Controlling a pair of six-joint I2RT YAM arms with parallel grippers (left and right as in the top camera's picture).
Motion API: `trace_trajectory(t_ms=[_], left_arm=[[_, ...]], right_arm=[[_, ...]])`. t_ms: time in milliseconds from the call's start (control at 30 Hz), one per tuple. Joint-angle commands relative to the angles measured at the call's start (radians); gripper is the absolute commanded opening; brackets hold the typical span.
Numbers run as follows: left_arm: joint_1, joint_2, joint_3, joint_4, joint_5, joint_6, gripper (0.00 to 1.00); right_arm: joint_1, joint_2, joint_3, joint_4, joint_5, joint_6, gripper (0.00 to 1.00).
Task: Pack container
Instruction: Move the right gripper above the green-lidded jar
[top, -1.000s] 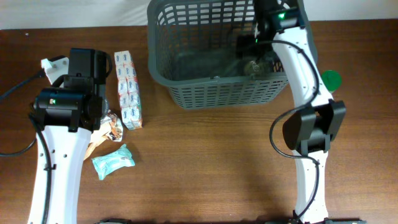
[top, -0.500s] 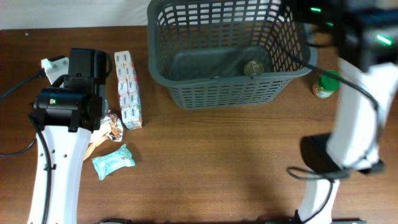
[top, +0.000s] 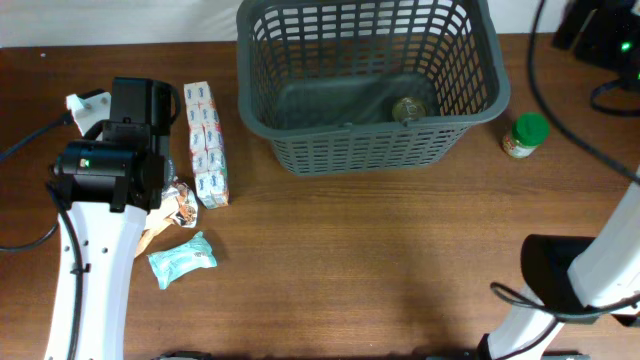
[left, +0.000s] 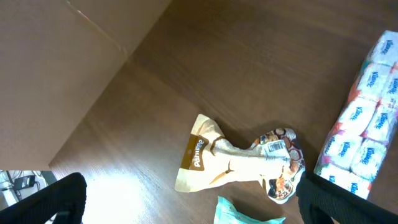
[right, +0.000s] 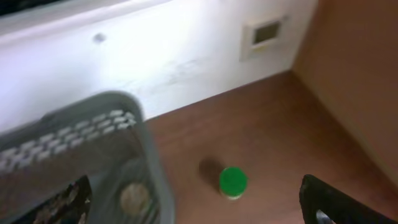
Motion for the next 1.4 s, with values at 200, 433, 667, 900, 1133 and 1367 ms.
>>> trace_trajectory(t_ms=[200,433,667,900,1133,1367], left_arm=[[0.007,0.003,0.003,0.002,0.010,0.002,1.00],[0.007,0.003,0.003,0.002,0.010,0.002,1.00],[0.007,0.003,0.003,0.002,0.010,0.002,1.00],[0.007,0.003,0.003,0.002,0.010,0.002,1.00],[0.007,0.003,0.003,0.002,0.010,0.002,1.00],[0.007,0.003,0.003,0.002,0.010,0.002,1.00]], right_arm=[[-0.246,0.129,-0.258,0.036,-0.196,0.177,0.99],[-0.320,0.225,-0.447,0.041,-0.253,0.172,0.99],[-0.286,0.372,-0.462,-0.028,-0.253,0.172,0.99],[-0.274,0.425,-0.462,-0.018,-0.257,0.119,0.99],[-0.269,0.467,-0.475,0.009,-0.282,-0.048,0.99],[-0.254,0.497,-0.492,0.023,-0.256,-0.098,0.99]])
